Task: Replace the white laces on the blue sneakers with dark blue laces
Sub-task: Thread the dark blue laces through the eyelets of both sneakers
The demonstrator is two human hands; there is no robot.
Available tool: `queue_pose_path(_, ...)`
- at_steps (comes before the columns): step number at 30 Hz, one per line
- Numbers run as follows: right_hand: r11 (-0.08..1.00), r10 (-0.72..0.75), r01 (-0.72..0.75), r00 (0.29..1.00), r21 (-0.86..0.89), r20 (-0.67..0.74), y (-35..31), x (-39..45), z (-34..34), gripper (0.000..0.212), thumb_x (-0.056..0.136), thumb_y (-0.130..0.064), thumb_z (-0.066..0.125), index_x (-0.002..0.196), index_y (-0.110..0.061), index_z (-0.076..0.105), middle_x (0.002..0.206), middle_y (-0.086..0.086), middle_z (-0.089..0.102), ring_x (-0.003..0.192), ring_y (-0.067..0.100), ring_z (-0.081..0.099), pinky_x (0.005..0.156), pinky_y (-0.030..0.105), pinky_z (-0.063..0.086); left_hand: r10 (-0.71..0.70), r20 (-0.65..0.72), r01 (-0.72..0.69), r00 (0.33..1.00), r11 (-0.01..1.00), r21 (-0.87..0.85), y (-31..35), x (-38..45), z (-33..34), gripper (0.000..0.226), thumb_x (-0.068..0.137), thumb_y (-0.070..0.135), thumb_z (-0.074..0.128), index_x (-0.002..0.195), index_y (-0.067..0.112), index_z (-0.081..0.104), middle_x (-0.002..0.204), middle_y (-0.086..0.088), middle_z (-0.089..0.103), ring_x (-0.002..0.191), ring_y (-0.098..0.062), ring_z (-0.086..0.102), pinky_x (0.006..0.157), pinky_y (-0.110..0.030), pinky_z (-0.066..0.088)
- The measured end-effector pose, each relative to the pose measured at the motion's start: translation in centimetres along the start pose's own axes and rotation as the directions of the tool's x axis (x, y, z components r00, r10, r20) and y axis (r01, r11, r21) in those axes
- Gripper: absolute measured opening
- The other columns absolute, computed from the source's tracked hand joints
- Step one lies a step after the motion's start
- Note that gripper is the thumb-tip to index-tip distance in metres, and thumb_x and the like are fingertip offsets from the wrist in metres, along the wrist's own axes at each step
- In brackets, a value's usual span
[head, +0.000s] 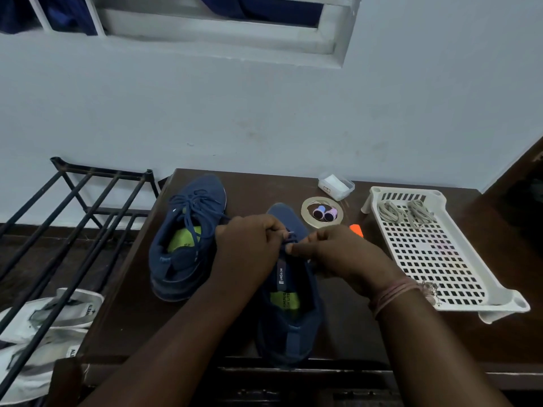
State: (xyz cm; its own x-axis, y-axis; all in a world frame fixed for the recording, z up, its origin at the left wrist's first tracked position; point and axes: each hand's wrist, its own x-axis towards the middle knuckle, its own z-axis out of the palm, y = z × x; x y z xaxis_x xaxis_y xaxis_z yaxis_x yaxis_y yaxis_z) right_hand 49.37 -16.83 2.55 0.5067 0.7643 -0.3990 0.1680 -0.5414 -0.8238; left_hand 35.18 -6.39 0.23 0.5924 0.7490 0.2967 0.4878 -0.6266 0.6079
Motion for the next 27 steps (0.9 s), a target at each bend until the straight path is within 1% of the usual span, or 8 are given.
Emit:
queue_pose_path(3,0.993,0.098,-0.092,0.992,0.072,-0.078,0.9,0.7,-0.5,0.018,0.077,-0.017,0.07,0.085,-0.002,0.07,0.086,0.021,0.071,0.069,0.029,0.067,0.067,0.041,0.061,-0.001,0.035,-0.004,0.999,0.988,0.152,0.6,-0.2,0.6,0.018,0.092,0.047,0.059,0.089,0.037,0.074,0.087,0.016,0.072,0.091,-0.009,0.061,0.088,-0.041,0.034)
queue_pose_path(6,0.977,0.177,-0.165,0.981,0.133,-0.076,1.3,1.1,-0.9,0.012,0.08,-0.008,0.063,0.084,0.0,0.072,0.079,0.018,0.071,0.066,0.03,0.067,0.062,0.04,0.058,0.024,0.078,-0.041,0.997,0.973,0.226,1.4,-0.4,1.1,0.022,0.093,0.047,0.055,0.094,0.038,0.075,0.09,0.015,0.072,0.092,-0.011,0.062,0.083,-0.038,0.029)
queue_pose_path(9,0.951,0.239,-0.225,0.97,0.212,-0.042,1.6,1.4,-0.9,0.017,0.084,-0.004,0.061,0.09,-0.003,0.076,0.09,0.018,0.075,0.09,0.038,0.072,0.082,0.055,0.058,0.032,0.088,-0.055,0.996,0.959,0.278,2.0,-0.8,1.4,0.024,0.094,0.047,0.053,0.094,0.037,0.075,0.087,0.012,0.071,0.088,-0.012,0.061,0.077,-0.037,0.022)
queue_pose_path(14,0.963,0.225,-0.213,0.973,0.167,-0.058,1.5,1.6,-1.0,0.015,0.085,-0.008,0.063,0.091,-0.005,0.076,0.088,0.017,0.075,0.09,0.037,0.073,0.082,0.05,0.06,0.034,0.081,-0.058,0.996,0.946,0.318,2.1,-0.7,1.8,0.027,0.094,0.044,0.051,0.088,0.033,0.075,0.081,0.009,0.068,0.082,-0.013,0.059,0.075,-0.036,0.026)
queue_pose_path(18,0.959,0.227,-0.216,0.973,0.181,-0.038,1.2,1.4,-0.9,0.019,0.082,-0.011,0.066,0.098,-0.002,0.072,0.091,0.02,0.074,0.088,0.037,0.073,0.081,0.056,0.059,-0.014,0.044,-0.002,0.999,0.941,0.337,2.2,-0.6,2.0,0.028,0.092,0.041,0.048,0.08,0.031,0.072,0.075,0.008,0.065,0.078,-0.016,0.059,0.076,-0.037,0.03)
queue_pose_path(22,0.964,0.232,-0.224,0.972,0.142,-0.035,1.0,1.4,-0.9,0.019,0.081,-0.014,0.066,0.096,-0.003,0.073,0.091,0.018,0.075,0.089,0.037,0.073,0.082,0.056,0.059,0.001,0.108,-0.04,0.994,0.933,0.357,2.4,-0.6,2.0,0.03,0.094,0.04,0.048,0.086,0.03,0.074,0.082,0.007,0.068,0.083,-0.016,0.059,0.078,-0.039,0.037)
queue_pose_path(25,0.967,0.229,-0.223,0.973,0.123,-0.04,0.8,1.2,-0.8,0.018,0.084,-0.011,0.065,0.098,-0.002,0.073,0.093,0.02,0.074,0.089,0.036,0.073,0.082,0.055,0.059,0.026,0.121,-0.076,0.992,0.896,0.437,2.8,-0.7,1.7,0.029,0.096,0.04,0.046,0.09,0.029,0.073,0.089,0.006,0.066,0.088,-0.019,0.057,0.078,-0.038,0.033)
queue_pose_path(27,0.97,0.208,-0.202,0.978,0.136,-0.028,0.7,1.1,-0.8,0.018,0.087,-0.013,0.065,0.099,-0.002,0.072,0.095,0.02,0.074,0.09,0.036,0.073,0.082,0.051,0.06,0.049,0.131,-0.101,0.99,0.897,0.431,2.9,-0.8,1.6,0.03,0.098,0.04,0.046,0.092,0.028,0.073,0.091,0.005,0.066,0.09,-0.019,0.056,0.08,-0.038,0.037)
